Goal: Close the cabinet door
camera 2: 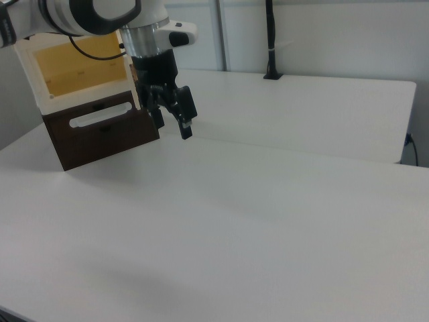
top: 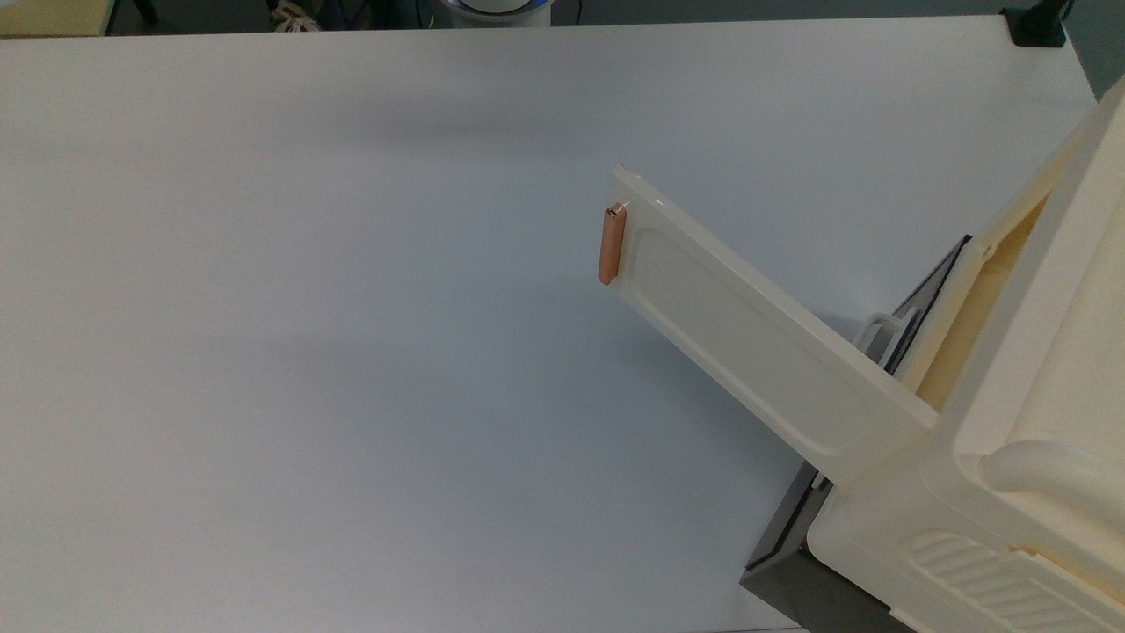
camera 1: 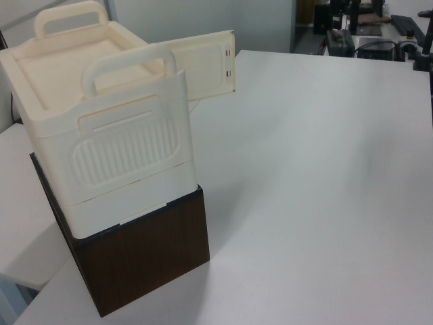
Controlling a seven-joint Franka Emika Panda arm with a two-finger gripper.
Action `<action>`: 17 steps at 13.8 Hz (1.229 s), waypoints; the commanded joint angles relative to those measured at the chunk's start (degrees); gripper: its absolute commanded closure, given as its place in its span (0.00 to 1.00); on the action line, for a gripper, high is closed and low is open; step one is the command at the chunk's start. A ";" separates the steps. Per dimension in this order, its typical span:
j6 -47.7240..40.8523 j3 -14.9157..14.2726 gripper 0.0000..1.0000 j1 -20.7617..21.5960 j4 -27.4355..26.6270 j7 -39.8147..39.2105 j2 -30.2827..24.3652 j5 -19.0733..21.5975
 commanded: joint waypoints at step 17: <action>0.71 -0.10 0.22 -0.89 -0.40 -4.05 1.80 1.15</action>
